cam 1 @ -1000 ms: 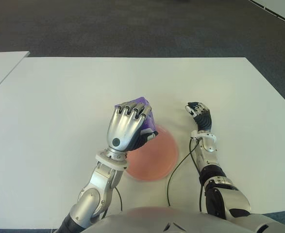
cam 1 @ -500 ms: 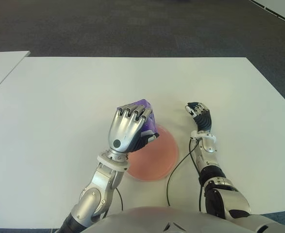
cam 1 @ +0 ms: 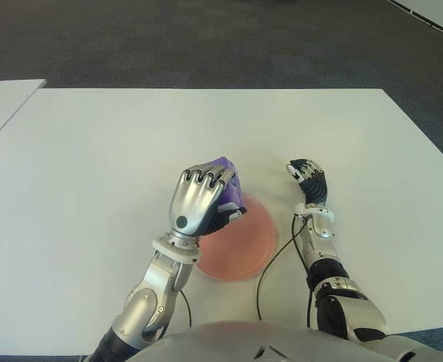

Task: Put the tissue paper into the plate.

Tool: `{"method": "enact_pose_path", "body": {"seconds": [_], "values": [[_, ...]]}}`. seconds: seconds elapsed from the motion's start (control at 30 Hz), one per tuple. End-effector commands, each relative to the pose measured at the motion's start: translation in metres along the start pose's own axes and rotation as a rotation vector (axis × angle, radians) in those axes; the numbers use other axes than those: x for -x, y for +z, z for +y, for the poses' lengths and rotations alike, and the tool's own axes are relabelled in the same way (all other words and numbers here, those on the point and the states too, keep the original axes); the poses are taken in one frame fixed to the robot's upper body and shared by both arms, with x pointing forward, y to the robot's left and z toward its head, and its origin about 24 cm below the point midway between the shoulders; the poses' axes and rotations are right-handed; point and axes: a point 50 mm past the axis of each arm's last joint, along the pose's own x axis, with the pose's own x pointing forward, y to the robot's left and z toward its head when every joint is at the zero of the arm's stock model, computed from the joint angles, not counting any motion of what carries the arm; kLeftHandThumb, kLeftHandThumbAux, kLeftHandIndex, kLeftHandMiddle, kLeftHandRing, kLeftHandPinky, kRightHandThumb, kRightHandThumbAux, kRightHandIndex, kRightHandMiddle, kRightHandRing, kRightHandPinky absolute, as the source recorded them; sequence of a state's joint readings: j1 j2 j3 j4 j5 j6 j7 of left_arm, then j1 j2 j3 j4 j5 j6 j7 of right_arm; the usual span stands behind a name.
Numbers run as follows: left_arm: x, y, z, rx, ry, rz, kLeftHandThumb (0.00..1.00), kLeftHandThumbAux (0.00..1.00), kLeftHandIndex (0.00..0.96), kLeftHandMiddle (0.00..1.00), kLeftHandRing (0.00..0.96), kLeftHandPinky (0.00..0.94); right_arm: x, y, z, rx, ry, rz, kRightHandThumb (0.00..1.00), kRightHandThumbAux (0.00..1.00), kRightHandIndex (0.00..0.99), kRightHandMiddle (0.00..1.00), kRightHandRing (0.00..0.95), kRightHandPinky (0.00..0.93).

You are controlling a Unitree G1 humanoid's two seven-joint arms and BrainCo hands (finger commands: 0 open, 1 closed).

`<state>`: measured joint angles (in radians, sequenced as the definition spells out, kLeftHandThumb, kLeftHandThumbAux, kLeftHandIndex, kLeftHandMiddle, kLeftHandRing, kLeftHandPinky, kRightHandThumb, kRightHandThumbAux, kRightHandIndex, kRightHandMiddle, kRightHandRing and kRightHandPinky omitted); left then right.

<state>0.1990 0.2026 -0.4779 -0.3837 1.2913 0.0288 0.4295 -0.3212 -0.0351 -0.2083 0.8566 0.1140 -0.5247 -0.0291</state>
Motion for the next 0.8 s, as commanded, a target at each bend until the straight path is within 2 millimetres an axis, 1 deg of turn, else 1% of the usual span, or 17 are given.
{"method": "enact_pose_path", "body": {"seconds": [0.03, 0.1, 0.17, 0.2, 0.23, 0.27, 0.3, 0.33, 0.4, 0.43, 0.53, 0.8], "values": [[-0.0016, 0.0001, -0.0017, 0.053, 0.02, 0.034, 0.799, 0.672, 0.428, 0.661, 0.834, 0.829, 0.0359, -0.0489, -0.0042, 0.002, -0.038, 0.255, 0.696, 0.724, 0.413, 0.433, 0.358, 0.161], [-0.002, -0.0002, -0.0017, 0.07, 0.015, 0.045, 0.749, 0.683, 0.431, 0.741, 0.827, 0.817, 0.0353, -0.0485, -0.0033, 0.001, -0.043, 0.257, 0.696, 0.724, 0.413, 0.434, 0.359, 0.161], [-0.0025, -0.0002, -0.0003, 0.091, 0.003, 0.057, 0.72, 0.691, 0.428, 0.768, 0.805, 0.8, 0.0345, -0.0483, -0.0022, -0.004, -0.05, 0.264, 0.696, 0.724, 0.413, 0.437, 0.359, 0.156], [-0.0026, -0.0001, 0.0005, 0.102, -0.004, 0.063, 0.561, 0.541, 0.335, 0.57, 0.614, 0.65, 0.0343, -0.0485, -0.0016, -0.006, -0.053, 0.268, 0.697, 0.724, 0.414, 0.44, 0.359, 0.147], [-0.0028, 0.0012, 0.0018, 0.113, -0.013, 0.065, 0.457, 0.444, 0.274, 0.441, 0.489, 0.552, 0.0341, -0.0487, -0.0011, -0.006, -0.055, 0.271, 0.697, 0.724, 0.414, 0.441, 0.359, 0.142], [-0.0031, 0.0035, 0.0037, 0.121, -0.023, 0.064, 0.414, 0.401, 0.227, 0.361, 0.399, 0.466, 0.034, -0.0489, -0.0006, -0.007, -0.056, 0.273, 0.697, 0.724, 0.414, 0.442, 0.358, 0.139], [-0.0034, 0.0048, 0.0048, 0.124, -0.03, 0.062, 0.347, 0.325, 0.145, 0.231, 0.255, 0.298, 0.0338, -0.0489, -0.0002, -0.007, -0.055, 0.274, 0.697, 0.724, 0.414, 0.442, 0.359, 0.137], [-0.0037, 0.0058, 0.0058, 0.122, -0.041, 0.056, 0.304, 0.276, 0.093, 0.147, 0.163, 0.19, 0.0336, -0.0491, 0.0, -0.009, -0.054, 0.275, 0.697, 0.724, 0.414, 0.443, 0.359, 0.136], [-0.004, 0.006, 0.0065, 0.114, -0.057, 0.047, 0.261, 0.22, 0.047, 0.075, 0.083, 0.097, 0.0334, -0.0492, 0.0004, -0.012, -0.051, 0.275, 0.698, 0.723, 0.414, 0.444, 0.362, 0.141], [-0.0042, 0.0059, 0.0066, 0.111, -0.062, 0.043, 0.242, 0.196, 0.03, 0.048, 0.053, 0.062, 0.0333, -0.0493, 0.0006, -0.013, -0.049, 0.275, 0.697, 0.723, 0.413, 0.443, 0.362, 0.137], [-0.0044, 0.0049, 0.0069, 0.102, -0.074, 0.035, 0.217, 0.165, 0.009, 0.015, 0.017, 0.02, 0.033, -0.0495, 0.0008, -0.014, -0.043, 0.276, 0.697, 0.723, 0.413, 0.442, 0.36, 0.13], [-0.0062, 0.0021, 0.0078, 0.08, -0.099, 0.019, 0.212, 0.145, 0.0, 0.0, 0.0, 0.0, 0.0309, -0.0495, 0.0031, -0.033, -0.029, 0.281, 0.698, 0.722, 0.413, 0.447, 0.361, 0.141]]}}
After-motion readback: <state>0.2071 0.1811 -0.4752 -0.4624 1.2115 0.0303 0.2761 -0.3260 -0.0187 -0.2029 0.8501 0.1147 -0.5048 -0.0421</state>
